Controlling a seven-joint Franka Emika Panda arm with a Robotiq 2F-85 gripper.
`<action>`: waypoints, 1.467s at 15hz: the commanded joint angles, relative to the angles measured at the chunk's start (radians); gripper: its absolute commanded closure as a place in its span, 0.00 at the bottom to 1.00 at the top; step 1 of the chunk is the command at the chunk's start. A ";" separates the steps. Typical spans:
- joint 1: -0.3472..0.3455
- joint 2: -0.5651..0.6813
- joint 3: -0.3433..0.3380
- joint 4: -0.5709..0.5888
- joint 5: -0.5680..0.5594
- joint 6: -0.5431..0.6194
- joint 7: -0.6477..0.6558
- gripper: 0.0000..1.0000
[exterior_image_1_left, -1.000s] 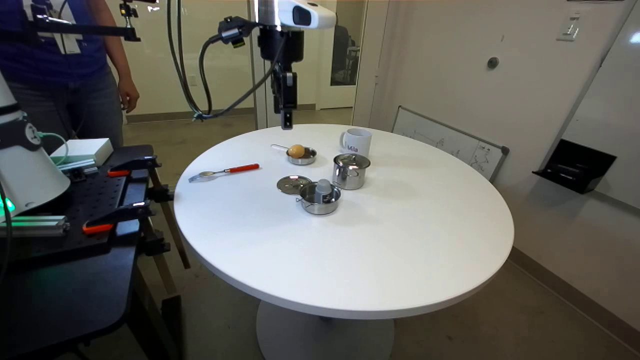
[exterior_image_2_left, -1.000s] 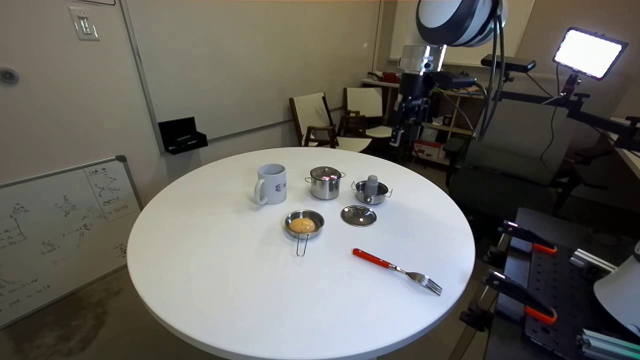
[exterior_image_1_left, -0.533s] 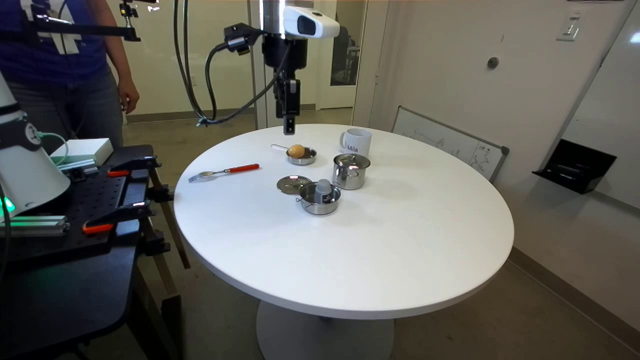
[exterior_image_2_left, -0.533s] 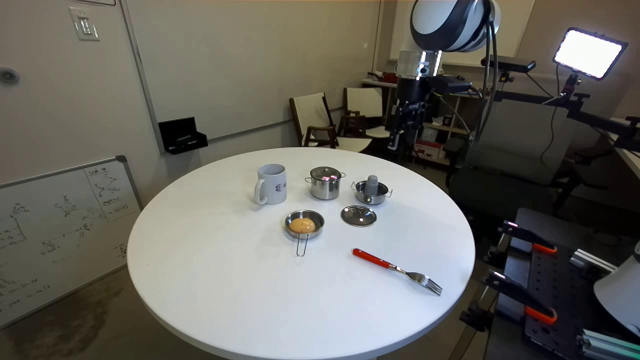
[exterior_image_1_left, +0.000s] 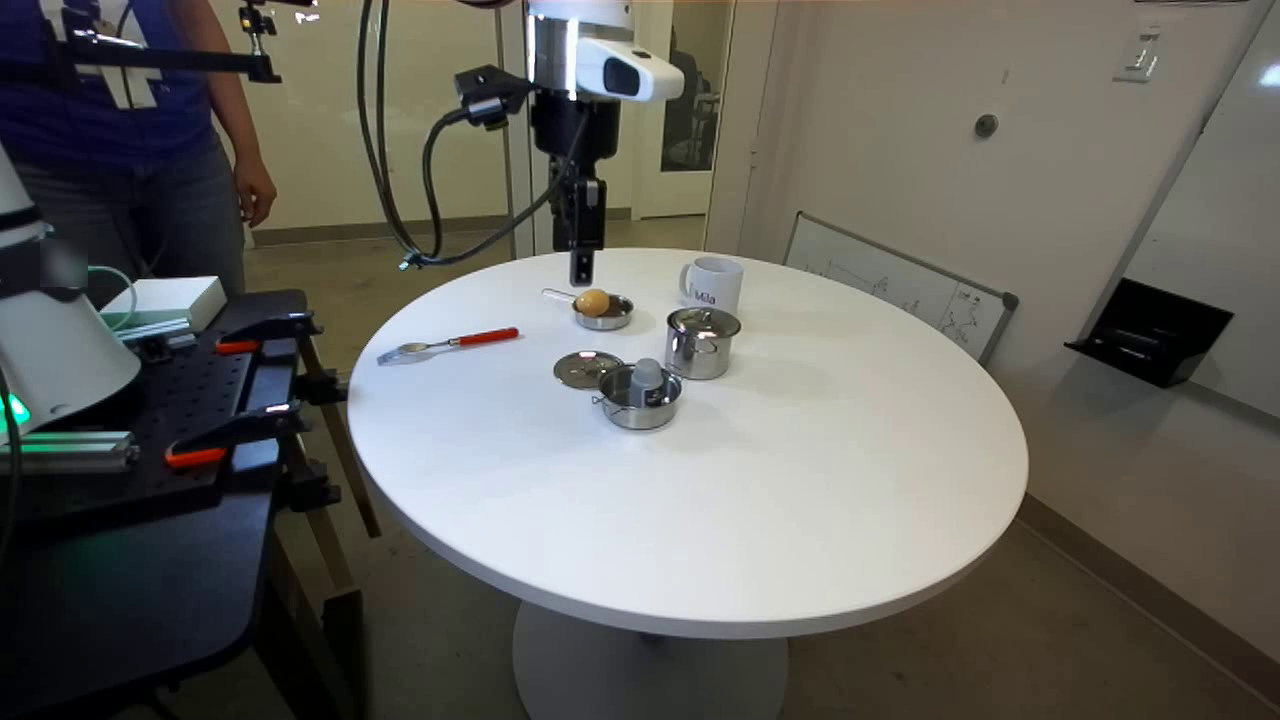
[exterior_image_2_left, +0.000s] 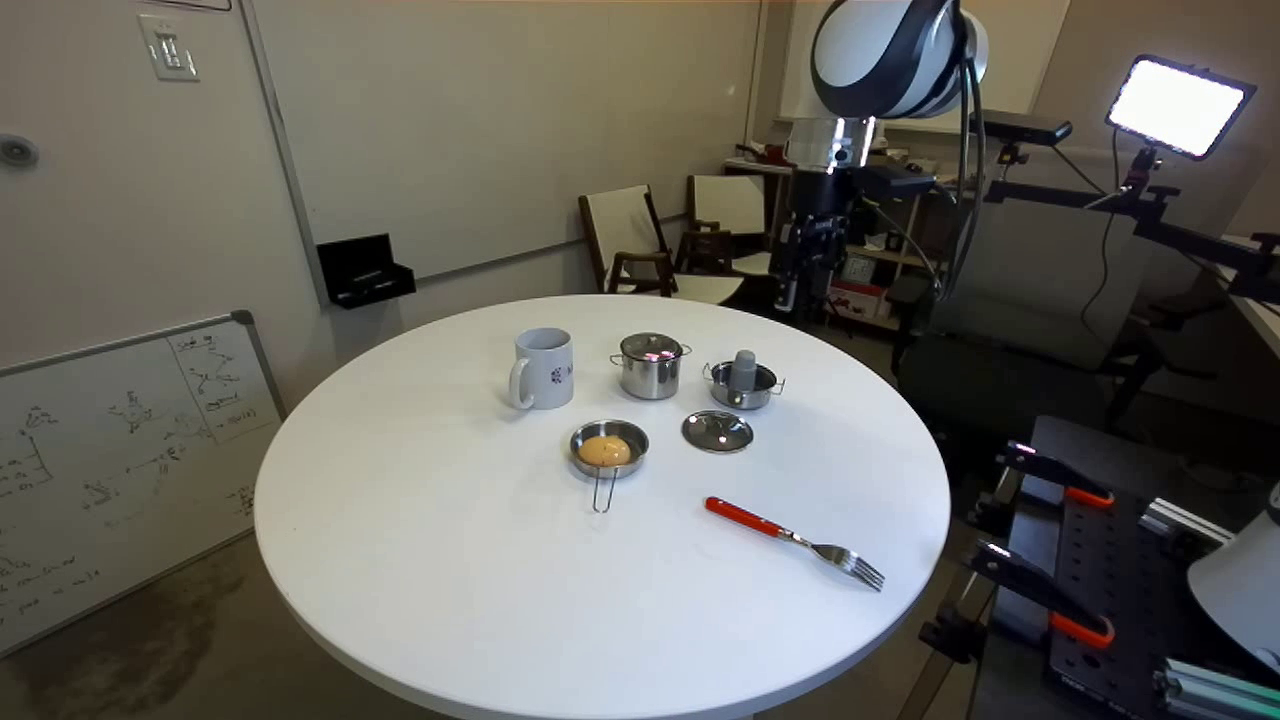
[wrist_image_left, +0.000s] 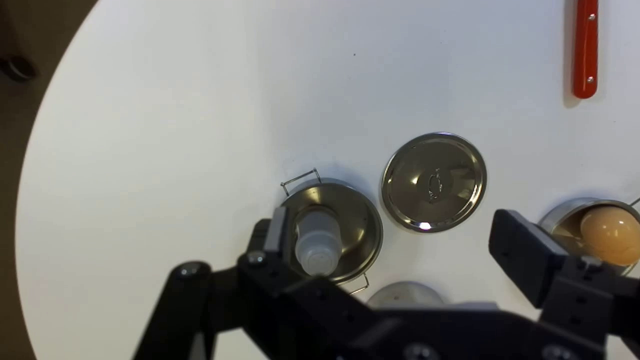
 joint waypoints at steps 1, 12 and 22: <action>-0.016 0.113 0.013 0.103 0.005 0.024 -0.079 0.00; -0.093 0.430 0.093 0.403 0.008 0.007 -0.237 0.00; -0.082 0.451 0.078 0.419 -0.023 -0.015 -0.155 0.00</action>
